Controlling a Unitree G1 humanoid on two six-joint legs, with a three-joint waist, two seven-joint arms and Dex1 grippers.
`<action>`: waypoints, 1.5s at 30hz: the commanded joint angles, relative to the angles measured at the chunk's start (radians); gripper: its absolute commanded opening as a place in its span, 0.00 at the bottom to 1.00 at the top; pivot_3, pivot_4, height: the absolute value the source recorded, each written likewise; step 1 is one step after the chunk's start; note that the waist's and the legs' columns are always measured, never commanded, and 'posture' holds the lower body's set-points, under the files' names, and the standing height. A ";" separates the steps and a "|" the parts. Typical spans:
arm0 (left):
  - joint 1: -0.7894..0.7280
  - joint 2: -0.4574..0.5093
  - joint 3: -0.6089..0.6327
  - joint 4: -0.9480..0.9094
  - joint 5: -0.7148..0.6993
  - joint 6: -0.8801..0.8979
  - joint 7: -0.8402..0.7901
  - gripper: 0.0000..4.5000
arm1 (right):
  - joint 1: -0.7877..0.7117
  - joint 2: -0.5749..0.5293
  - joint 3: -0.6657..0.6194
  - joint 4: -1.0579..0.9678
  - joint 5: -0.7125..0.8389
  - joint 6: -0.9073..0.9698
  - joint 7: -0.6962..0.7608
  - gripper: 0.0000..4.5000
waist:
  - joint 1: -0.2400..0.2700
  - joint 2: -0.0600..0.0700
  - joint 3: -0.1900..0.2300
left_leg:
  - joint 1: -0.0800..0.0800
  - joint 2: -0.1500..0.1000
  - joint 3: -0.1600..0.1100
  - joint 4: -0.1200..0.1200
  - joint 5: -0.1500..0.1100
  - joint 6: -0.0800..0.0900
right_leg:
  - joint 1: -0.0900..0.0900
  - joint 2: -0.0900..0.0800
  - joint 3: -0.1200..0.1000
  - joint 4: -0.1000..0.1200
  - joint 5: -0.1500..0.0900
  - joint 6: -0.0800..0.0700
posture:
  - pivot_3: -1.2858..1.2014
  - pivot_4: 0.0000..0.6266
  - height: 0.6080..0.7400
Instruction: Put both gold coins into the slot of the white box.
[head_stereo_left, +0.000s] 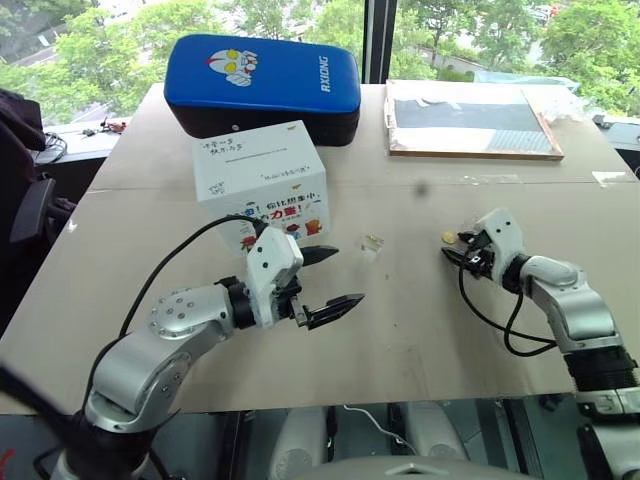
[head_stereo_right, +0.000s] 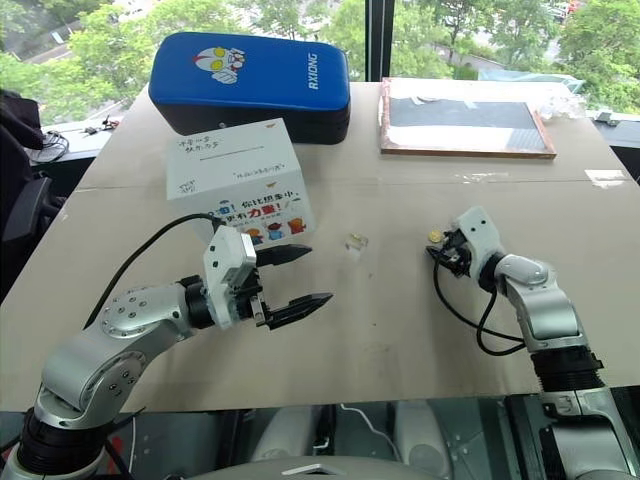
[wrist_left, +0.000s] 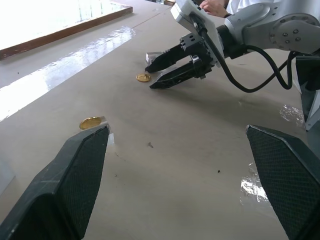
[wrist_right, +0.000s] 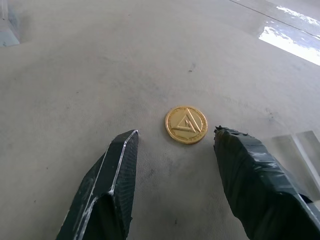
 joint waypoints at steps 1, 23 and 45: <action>-0.001 -0.007 0.001 -0.022 0.004 -0.020 0.000 1.00 | -0.064 0.006 0.020 0.008 0.030 0.111 0.030 0.57 | -0.001 0.000 0.000 | 0.000 0.000 0.000 0.000 0.000 0.000 | 0.000 0.000 0.000 0.000 0.000 0.000 | 0.52 0.24 1.00; -0.001 -0.032 0.000 -0.014 0.037 -0.032 -0.005 1.00 | -0.137 -0.019 0.126 0.110 -0.035 0.224 0.084 0.10 | 0.000 -0.003 -0.002 | 0.000 0.000 0.000 0.000 0.000 0.000 | 0.000 -0.001 0.000 0.000 0.000 0.000 | 0.52 0.24 1.00; -0.042 -0.338 0.136 0.080 -0.304 0.034 0.212 1.00 | 0.013 0.071 0.023 -0.250 0.185 -0.170 0.268 0.10 | 0.007 0.000 0.002 | -0.003 0.000 -0.003 0.000 0.000 0.000 | -0.001 -0.005 -0.004 -0.002 0.001 0.001 | 0.52 0.24 1.00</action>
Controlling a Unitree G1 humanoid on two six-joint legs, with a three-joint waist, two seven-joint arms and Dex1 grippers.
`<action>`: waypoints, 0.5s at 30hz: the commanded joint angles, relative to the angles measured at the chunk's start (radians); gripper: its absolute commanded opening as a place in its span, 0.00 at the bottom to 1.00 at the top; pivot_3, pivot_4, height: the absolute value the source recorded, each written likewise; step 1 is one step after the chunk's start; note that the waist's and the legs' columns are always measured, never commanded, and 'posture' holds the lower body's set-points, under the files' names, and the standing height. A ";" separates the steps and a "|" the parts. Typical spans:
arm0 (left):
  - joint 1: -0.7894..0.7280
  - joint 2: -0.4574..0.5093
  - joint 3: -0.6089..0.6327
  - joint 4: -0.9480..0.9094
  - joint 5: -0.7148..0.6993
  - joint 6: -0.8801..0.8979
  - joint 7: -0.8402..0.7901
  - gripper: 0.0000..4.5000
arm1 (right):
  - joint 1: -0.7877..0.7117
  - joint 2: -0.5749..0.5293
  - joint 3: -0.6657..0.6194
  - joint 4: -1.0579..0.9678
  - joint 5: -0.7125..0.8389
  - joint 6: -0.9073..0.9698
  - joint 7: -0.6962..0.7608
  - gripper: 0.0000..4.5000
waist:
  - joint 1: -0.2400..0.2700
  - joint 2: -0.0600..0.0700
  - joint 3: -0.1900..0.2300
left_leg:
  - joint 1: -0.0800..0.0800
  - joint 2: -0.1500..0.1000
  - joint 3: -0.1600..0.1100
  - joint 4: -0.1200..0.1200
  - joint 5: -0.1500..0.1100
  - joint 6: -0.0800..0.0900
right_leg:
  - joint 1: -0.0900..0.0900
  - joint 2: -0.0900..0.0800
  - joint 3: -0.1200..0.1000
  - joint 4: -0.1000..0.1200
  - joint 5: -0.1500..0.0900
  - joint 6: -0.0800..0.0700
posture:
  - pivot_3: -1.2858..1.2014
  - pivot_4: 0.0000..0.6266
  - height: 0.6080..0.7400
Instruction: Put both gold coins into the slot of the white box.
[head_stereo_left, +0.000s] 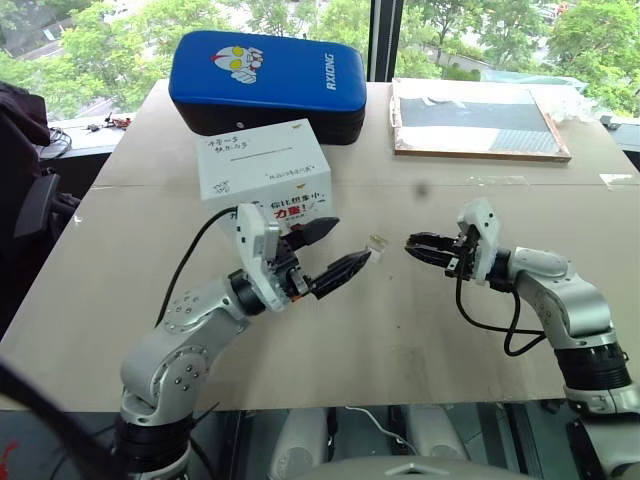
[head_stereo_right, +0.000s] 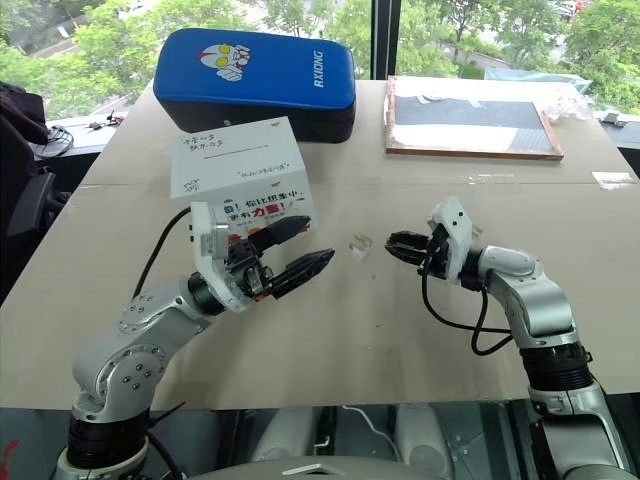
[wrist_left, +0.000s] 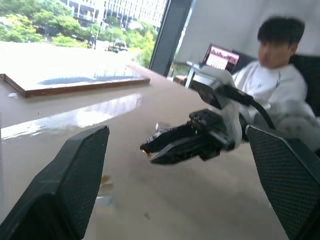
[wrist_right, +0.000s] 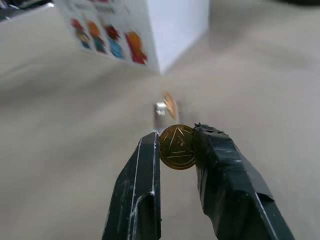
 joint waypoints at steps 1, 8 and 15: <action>-0.011 -0.028 0.015 0.013 -0.060 0.022 0.066 1.00 | 0.007 0.014 0.024 -0.073 -0.028 -0.182 0.022 0.10 | 0.000 0.000 0.000 | 0.000 0.000 0.000 0.000 0.000 0.000 | 0.000 0.000 0.000 0.000 0.000 0.000 | 0.52 0.24 1.00; -0.052 -0.039 -0.032 0.088 -0.039 0.119 0.179 1.00 | -0.049 0.004 0.144 -0.034 -0.248 -0.558 0.009 0.10 | -0.002 0.000 0.000 | 0.001 0.000 0.000 0.000 0.000 0.000 | 0.000 0.005 -0.003 0.001 0.000 0.000 | 0.52 0.24 1.00; -0.063 -0.033 -0.059 0.069 -0.042 0.129 0.163 0.64 | -0.113 -0.003 0.191 0.035 -0.372 -0.720 -0.028 0.10 | 0.001 0.000 0.000 | 0.001 -0.001 0.000 0.000 0.002 -0.003 | 0.000 0.003 -0.003 0.001 0.000 0.000 | 0.52 0.24 1.00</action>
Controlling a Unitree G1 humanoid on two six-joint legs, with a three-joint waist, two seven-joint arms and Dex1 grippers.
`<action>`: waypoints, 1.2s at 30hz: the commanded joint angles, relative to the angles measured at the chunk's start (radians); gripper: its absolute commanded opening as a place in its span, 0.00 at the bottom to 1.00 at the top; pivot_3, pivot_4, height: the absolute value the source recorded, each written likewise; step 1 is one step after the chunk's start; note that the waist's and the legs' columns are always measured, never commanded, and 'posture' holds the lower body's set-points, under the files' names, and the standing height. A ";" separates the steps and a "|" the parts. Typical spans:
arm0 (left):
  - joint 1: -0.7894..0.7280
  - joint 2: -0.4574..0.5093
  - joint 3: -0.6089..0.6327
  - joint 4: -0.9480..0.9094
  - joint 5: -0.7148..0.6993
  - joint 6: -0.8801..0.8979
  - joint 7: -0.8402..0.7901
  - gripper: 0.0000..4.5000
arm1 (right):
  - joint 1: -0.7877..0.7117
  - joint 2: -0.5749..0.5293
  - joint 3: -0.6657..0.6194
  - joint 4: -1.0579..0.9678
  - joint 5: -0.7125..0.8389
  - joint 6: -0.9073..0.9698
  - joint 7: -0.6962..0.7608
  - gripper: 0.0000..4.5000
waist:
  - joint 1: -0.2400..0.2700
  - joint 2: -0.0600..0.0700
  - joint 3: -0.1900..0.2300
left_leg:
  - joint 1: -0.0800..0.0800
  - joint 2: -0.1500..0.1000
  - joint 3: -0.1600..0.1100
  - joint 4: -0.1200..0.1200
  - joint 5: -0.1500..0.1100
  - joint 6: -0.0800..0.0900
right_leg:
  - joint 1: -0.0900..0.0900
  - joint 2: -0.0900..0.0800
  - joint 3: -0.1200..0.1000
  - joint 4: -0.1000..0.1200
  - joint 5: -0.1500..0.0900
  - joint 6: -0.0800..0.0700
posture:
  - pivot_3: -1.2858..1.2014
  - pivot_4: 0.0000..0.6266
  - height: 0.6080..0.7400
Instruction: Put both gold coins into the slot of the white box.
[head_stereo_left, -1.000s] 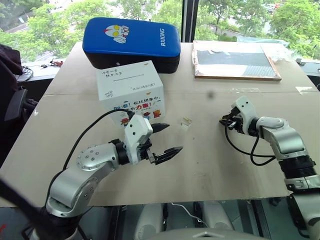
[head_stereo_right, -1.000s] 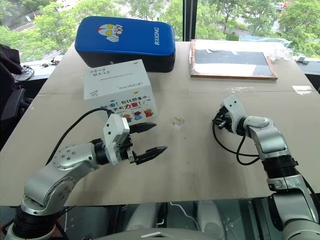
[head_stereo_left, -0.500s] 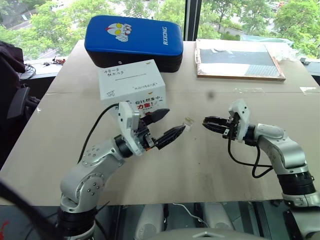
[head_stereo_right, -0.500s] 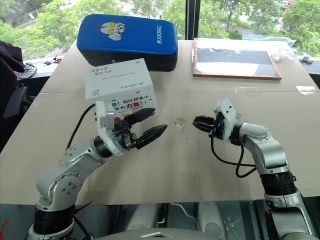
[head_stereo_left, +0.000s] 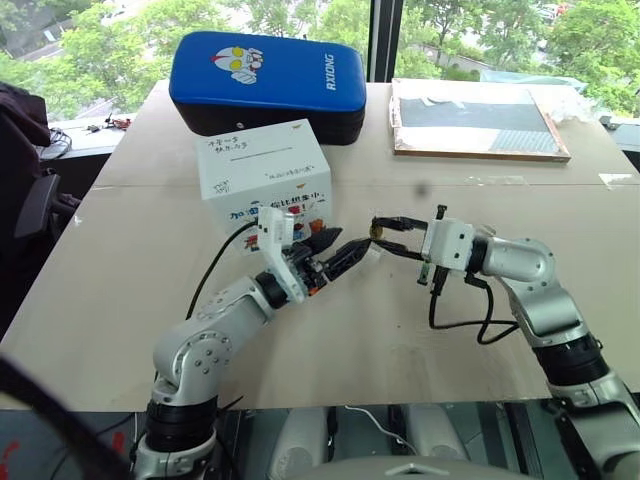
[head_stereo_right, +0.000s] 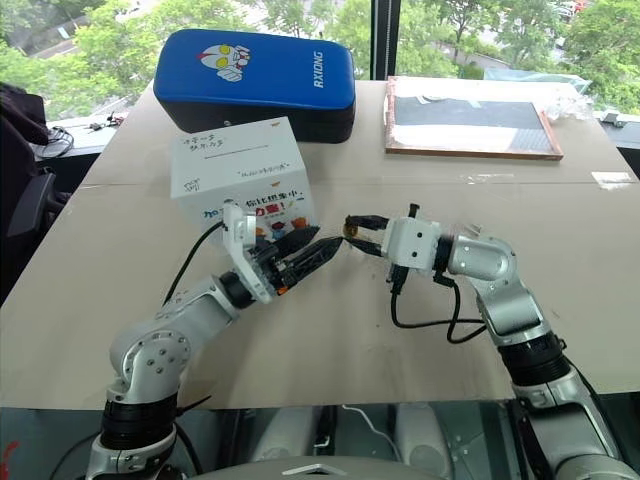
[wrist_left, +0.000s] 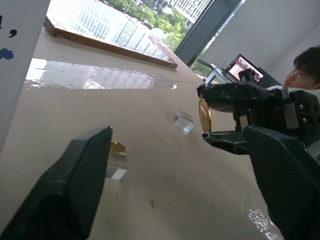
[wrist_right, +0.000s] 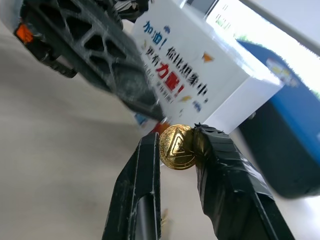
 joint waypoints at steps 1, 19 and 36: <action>-0.008 0.009 -0.008 -0.044 -0.014 -0.002 -0.019 0.52 | -0.013 -0.009 0.023 0.006 -0.051 -0.083 -0.021 0.10 | 0.001 0.000 0.000 | 0.000 0.000 0.000 0.000 0.001 -0.001 | 0.000 0.000 0.001 0.000 0.000 0.000 | 0.52 0.24 1.00; -0.004 0.010 -0.009 -0.039 -0.058 0.026 -0.061 0.42 | -0.030 0.000 0.068 0.056 -0.126 -0.232 -0.076 0.10 | 0.000 0.000 0.000 | 0.000 0.000 0.000 0.000 0.001 -0.001 | 0.000 -0.002 0.002 0.000 0.000 0.000 | 0.52 0.24 1.00; -0.019 -0.004 -0.011 -0.028 -0.040 0.004 -0.057 0.00 | -0.031 0.005 0.082 0.042 -0.105 -0.270 -0.079 0.10 | 0.000 0.000 0.000 | 0.000 0.000 0.000 0.000 0.000 -0.001 | 0.000 -0.002 0.002 0.000 0.000 0.000 | 0.52 0.24 1.00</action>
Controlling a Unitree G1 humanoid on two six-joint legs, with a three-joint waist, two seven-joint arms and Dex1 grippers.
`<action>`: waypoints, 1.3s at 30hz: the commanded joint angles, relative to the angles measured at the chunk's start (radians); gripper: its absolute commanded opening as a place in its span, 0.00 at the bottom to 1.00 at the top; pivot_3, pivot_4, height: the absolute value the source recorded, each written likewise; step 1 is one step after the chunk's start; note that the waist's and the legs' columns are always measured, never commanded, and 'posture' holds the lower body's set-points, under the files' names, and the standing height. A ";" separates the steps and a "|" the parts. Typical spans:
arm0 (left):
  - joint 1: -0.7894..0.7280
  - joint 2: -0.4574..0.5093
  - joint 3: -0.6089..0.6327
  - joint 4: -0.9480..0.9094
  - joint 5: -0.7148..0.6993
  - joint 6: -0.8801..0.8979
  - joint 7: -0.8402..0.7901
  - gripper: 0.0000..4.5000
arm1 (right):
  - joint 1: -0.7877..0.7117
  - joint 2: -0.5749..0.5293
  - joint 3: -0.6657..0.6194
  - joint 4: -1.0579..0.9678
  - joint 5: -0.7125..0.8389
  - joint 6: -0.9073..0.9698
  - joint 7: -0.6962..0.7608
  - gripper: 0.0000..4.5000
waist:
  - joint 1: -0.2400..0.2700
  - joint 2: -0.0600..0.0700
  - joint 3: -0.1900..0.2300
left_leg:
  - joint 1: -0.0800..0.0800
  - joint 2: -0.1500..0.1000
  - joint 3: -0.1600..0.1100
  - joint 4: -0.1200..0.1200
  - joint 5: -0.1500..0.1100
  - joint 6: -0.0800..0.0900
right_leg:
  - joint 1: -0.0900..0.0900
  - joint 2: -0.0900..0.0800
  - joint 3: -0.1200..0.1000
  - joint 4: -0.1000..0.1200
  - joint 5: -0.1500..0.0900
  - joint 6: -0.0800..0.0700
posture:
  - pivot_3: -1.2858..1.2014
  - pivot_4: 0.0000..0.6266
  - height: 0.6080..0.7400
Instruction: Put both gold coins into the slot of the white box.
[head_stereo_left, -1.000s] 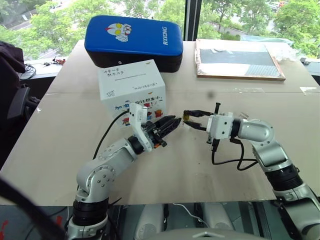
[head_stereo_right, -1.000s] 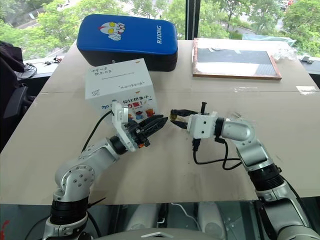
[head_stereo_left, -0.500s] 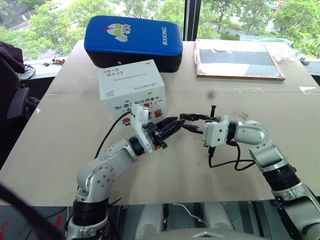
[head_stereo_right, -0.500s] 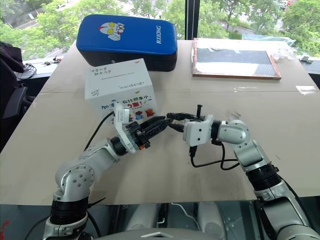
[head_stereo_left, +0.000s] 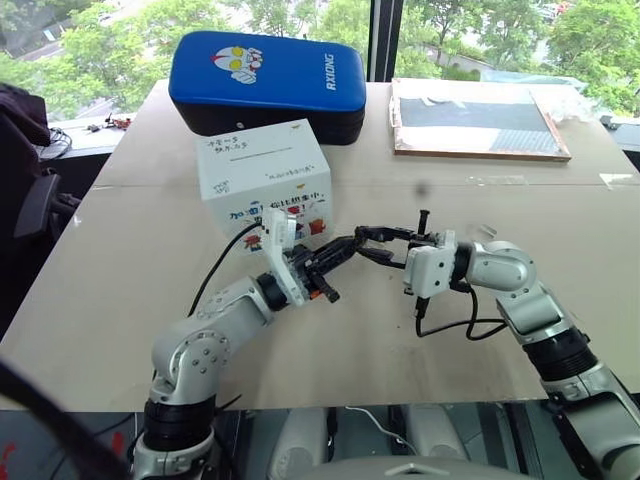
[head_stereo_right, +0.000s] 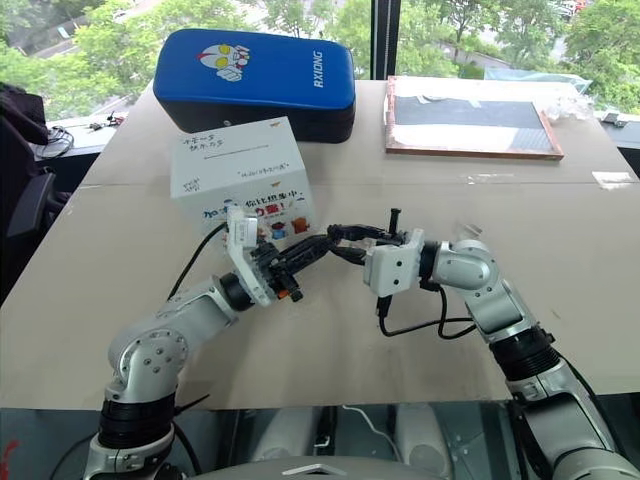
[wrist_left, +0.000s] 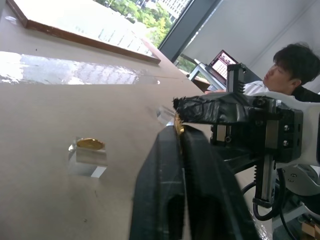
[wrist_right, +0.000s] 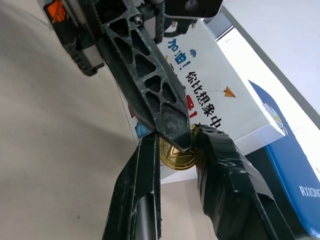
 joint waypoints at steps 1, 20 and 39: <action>-0.016 -0.013 -0.007 -0.028 -0.014 -0.017 -0.006 0.00 | -0.018 0.003 0.000 -0.035 0.015 -0.015 -0.005 0.10 | 0.000 0.000 0.000 | 0.000 0.000 0.000 0.000 0.000 0.000 | 0.000 0.000 0.000 0.000 0.000 0.000 | 0.52 0.24 1.00; -0.186 0.267 0.049 -0.067 0.089 -0.045 -0.126 0.00 | 0.077 -0.038 -0.212 -0.142 0.432 0.443 0.042 0.83 | 0.015 0.000 0.000 | -0.001 0.000 -0.001 0.000 0.000 0.001 | 0.000 0.000 -0.002 0.000 0.000 -0.001 | 0.52 0.24 1.00; -0.640 0.599 0.105 0.785 0.355 -0.437 -0.792 0.00 | -0.044 -0.055 -0.403 -0.461 1.036 1.075 -0.178 0.83 | 0.002 0.001 0.003 | -0.004 0.000 -0.001 -0.001 -0.001 0.002 | -0.001 0.002 -0.008 -0.005 0.000 0.001 | 0.52 0.24 1.00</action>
